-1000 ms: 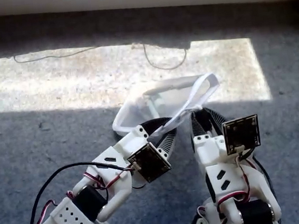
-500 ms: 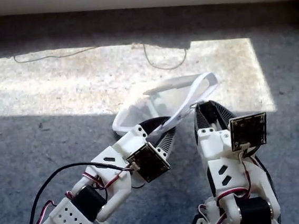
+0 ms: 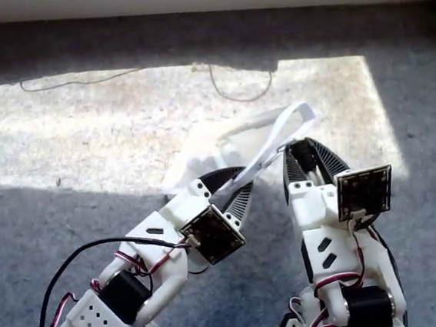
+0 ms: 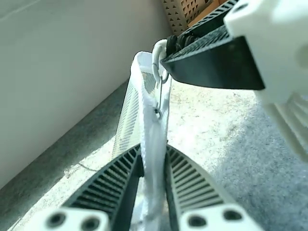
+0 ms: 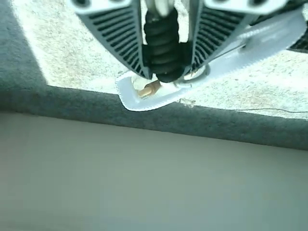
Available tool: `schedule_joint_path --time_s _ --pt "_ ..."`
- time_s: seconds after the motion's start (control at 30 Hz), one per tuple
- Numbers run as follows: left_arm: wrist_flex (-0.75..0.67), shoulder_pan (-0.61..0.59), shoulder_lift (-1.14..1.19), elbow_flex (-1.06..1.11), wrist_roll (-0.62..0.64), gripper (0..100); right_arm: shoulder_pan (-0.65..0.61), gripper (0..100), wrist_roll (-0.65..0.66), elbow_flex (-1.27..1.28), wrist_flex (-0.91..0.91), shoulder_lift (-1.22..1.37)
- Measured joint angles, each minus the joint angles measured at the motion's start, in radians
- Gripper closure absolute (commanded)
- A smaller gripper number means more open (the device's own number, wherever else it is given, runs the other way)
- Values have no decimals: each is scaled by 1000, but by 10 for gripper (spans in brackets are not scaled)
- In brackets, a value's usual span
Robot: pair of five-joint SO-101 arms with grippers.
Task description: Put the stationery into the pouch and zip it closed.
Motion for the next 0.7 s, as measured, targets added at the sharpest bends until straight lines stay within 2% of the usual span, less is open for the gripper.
schedule_joint_path --time_s 0.3,0.7 --pt "20 -9 0 -11 0 995 3 993 0 48 -86 -2" --pt "51 -9 0 -38 0 995 89 993 0 49 -120 -2"
